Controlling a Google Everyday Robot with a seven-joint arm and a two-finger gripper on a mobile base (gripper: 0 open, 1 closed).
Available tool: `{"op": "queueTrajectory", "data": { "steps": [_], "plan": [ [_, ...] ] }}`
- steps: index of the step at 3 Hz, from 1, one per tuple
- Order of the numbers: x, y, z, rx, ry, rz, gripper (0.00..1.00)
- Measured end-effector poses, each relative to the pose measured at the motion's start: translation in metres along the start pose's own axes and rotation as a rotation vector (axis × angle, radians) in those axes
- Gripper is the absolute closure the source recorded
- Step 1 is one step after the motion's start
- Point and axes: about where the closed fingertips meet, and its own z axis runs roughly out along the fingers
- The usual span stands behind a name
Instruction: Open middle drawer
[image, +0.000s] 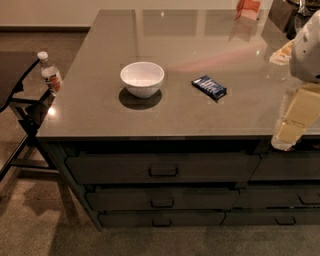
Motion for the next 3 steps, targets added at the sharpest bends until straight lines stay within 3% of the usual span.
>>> {"op": "queueTrajectory", "data": {
  "steps": [1,3],
  "plan": [
    [0.000,0.000,0.001,0.001,0.001,0.001,0.00],
    [0.036,0.039,0.081,-0.137,0.000,0.015,0.00]
  ]
}}
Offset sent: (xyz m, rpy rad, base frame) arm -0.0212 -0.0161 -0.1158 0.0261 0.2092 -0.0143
